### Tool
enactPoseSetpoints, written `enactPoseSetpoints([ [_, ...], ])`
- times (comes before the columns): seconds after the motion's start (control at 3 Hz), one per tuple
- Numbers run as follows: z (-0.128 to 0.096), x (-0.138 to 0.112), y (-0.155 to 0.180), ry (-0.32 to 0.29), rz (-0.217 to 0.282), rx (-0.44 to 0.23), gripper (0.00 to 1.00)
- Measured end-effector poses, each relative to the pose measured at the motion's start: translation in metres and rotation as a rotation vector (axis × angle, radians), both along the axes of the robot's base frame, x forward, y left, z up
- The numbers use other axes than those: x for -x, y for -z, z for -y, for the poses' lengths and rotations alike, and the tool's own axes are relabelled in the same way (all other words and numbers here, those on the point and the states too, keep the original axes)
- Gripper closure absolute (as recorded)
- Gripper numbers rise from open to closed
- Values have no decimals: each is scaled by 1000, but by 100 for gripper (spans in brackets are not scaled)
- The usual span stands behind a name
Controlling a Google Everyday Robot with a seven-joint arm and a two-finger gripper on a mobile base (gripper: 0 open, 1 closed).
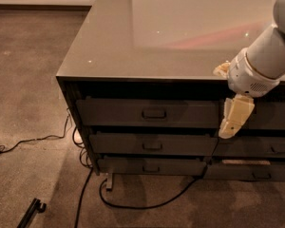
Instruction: Open top drawer
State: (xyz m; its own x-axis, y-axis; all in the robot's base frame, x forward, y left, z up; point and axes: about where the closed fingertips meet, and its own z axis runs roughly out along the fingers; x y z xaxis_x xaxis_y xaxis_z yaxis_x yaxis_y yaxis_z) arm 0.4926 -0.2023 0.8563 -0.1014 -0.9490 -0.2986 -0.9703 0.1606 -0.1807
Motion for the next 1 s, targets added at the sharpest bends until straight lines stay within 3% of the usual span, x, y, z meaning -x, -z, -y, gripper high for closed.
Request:
enactPoseSetpoints([
  [0.67, 1, -2, 2, 4, 0, 21, 0],
  [1.0, -12, -5, 38, -21, -78, -48, 0],
])
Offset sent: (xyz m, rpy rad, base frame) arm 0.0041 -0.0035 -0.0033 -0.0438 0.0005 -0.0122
